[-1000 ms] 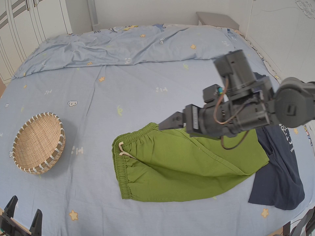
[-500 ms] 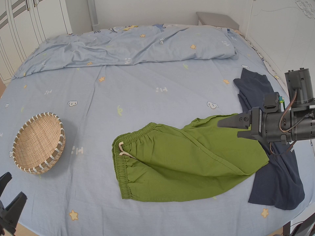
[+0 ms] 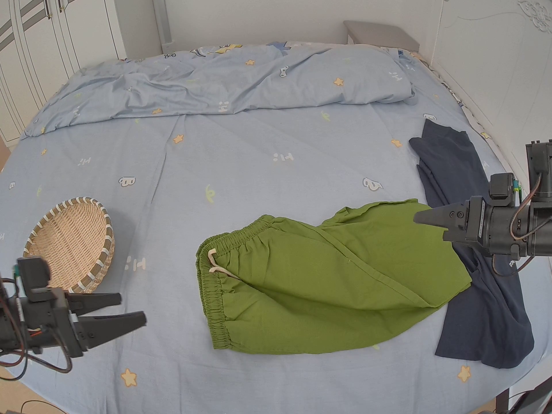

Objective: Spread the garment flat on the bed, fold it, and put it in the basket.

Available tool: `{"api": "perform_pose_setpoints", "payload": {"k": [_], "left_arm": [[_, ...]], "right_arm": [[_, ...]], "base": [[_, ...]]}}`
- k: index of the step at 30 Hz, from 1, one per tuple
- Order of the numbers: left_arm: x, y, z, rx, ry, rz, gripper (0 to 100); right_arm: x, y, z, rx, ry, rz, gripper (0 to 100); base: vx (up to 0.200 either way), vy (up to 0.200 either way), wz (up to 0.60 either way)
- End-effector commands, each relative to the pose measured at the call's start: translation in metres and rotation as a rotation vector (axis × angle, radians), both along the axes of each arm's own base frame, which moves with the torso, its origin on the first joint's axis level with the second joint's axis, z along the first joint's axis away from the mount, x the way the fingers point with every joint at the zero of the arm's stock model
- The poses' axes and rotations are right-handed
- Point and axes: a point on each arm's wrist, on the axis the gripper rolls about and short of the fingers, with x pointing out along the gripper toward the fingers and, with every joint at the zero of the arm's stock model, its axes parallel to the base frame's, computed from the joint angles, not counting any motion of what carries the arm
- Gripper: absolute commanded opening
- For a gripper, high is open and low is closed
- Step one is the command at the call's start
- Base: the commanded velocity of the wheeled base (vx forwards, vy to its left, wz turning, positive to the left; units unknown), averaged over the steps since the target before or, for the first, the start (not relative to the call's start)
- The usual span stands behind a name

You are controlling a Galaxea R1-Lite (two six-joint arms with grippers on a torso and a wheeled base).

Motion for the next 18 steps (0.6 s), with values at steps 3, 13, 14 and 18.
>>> {"api": "perform_pose_setpoints", "payload": {"k": [3, 13, 14, 18], "left_arm": [[0.085, -0.020, -0.098, 0.065, 0.310, -0.309, 100], [0.103, -0.024, -0.120, 0.065, 0.358, -0.319, 100], [0.105, -0.026, -0.120, 0.067, 0.348, -0.321, 100], [0.115, -0.028, -0.121, 0.063, 0.330, -0.321, 100]], "right_arm": [[-0.005, -0.017, -0.009, -0.015, -0.025, -0.047, 100], [-0.004, -0.018, -0.012, -0.017, -0.016, -0.053, 100], [-0.004, -0.018, -0.011, -0.016, -0.018, -0.052, 100], [-0.005, -0.018, -0.011, -0.017, -0.020, -0.053, 100]], "base": [[0.000, 0.000, 0.00], [0.000, 0.000, 0.00], [0.000, 0.000, 0.00], [0.000, 0.000, 0.00]]}}
